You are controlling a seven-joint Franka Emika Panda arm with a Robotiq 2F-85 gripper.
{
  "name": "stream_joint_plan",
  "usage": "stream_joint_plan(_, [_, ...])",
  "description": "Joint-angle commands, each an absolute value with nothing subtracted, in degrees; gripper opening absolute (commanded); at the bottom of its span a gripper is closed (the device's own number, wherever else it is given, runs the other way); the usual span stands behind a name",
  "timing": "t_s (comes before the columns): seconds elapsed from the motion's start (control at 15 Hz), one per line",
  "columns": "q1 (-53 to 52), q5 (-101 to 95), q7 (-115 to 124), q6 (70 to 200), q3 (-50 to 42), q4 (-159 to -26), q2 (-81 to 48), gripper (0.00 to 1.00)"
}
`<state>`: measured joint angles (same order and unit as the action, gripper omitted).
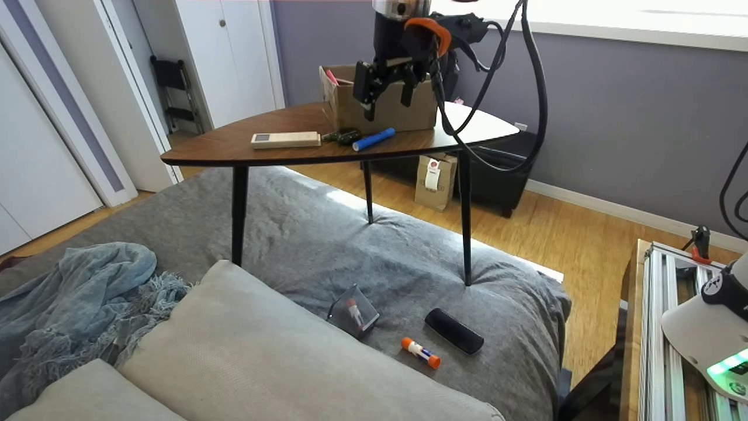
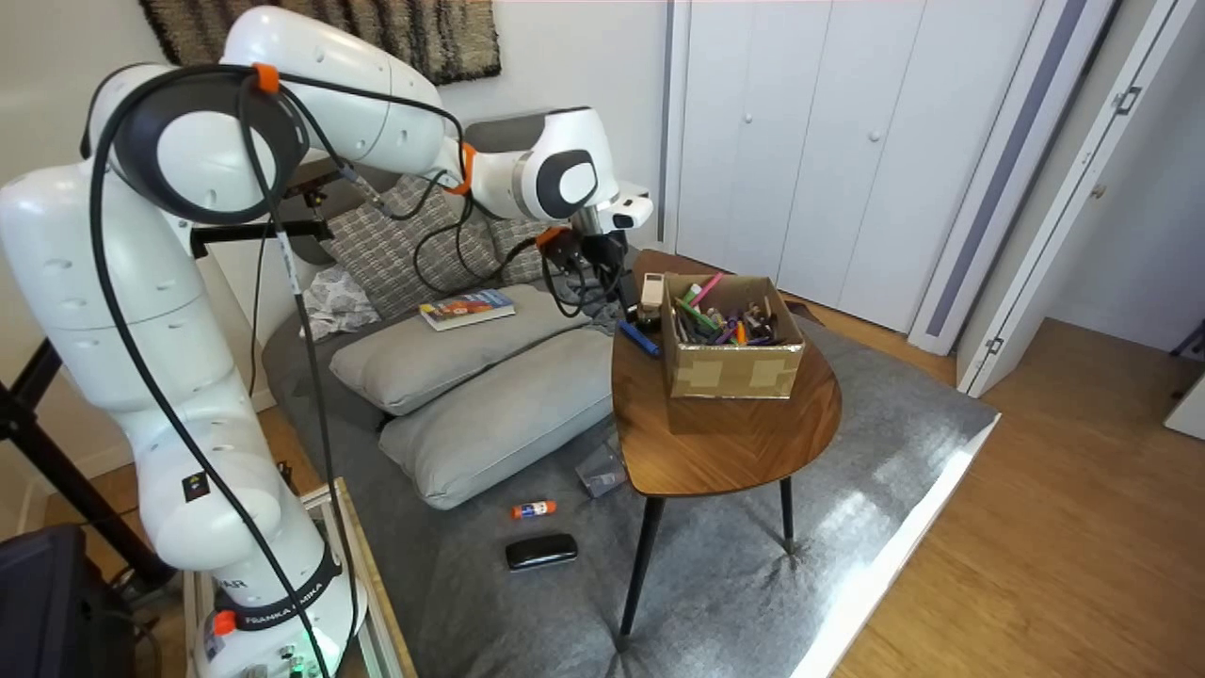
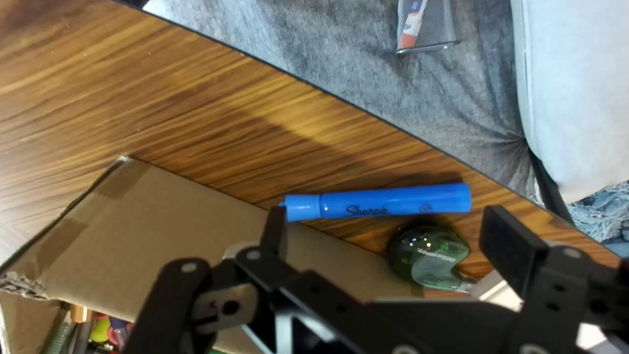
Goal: Pick up the dark object from the table and put it in the cardboard box
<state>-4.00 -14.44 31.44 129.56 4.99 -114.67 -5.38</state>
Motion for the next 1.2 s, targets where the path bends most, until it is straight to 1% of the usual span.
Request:
stream_joint_plan(0.0, [-5.4, -17.3, 34.0, 132.5, 3.8, -111.4, -8.9, 1.0])
stream_joint_plan(0.6, [-7.0, -15.2, 32.8, 136.9, 2.0, -105.4, -16.4, 1.0])
stream_joint_plan(1.13, [-9.7, -14.5, 33.0, 134.8, 0.7, -100.3, -21.6, 1.0])
